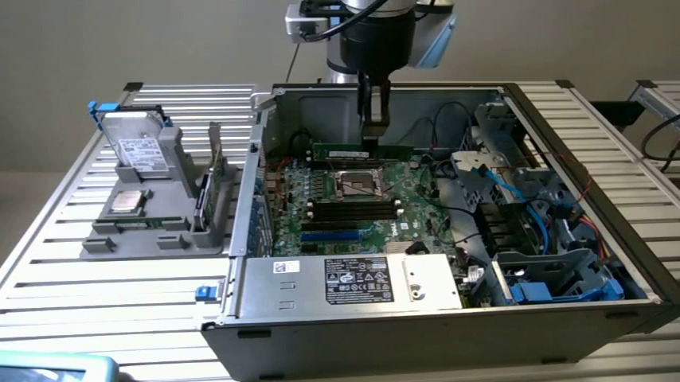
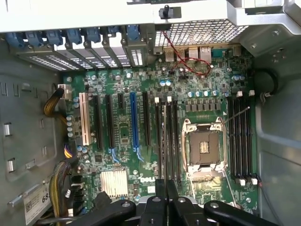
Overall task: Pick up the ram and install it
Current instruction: 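Pick up the ram and move it above insertion slot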
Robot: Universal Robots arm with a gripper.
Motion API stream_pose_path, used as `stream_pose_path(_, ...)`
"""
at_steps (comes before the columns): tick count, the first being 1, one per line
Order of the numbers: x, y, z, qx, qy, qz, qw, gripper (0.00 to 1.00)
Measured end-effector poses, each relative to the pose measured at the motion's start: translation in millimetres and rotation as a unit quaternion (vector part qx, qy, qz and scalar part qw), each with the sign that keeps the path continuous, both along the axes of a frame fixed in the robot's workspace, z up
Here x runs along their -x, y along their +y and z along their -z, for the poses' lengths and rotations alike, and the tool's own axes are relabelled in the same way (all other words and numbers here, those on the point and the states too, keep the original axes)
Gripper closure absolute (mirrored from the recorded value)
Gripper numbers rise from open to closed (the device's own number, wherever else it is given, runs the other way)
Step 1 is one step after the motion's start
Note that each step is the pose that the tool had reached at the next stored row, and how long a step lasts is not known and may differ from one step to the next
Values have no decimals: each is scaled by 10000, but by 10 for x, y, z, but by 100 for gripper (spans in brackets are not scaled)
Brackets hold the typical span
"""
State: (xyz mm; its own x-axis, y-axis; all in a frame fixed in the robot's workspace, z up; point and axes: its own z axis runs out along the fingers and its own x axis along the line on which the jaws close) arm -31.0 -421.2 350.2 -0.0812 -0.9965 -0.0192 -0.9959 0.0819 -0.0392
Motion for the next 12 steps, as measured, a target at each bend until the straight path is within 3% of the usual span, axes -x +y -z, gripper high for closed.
stream_pose_path(12,0,-2,217,1,0,0,10000,88)
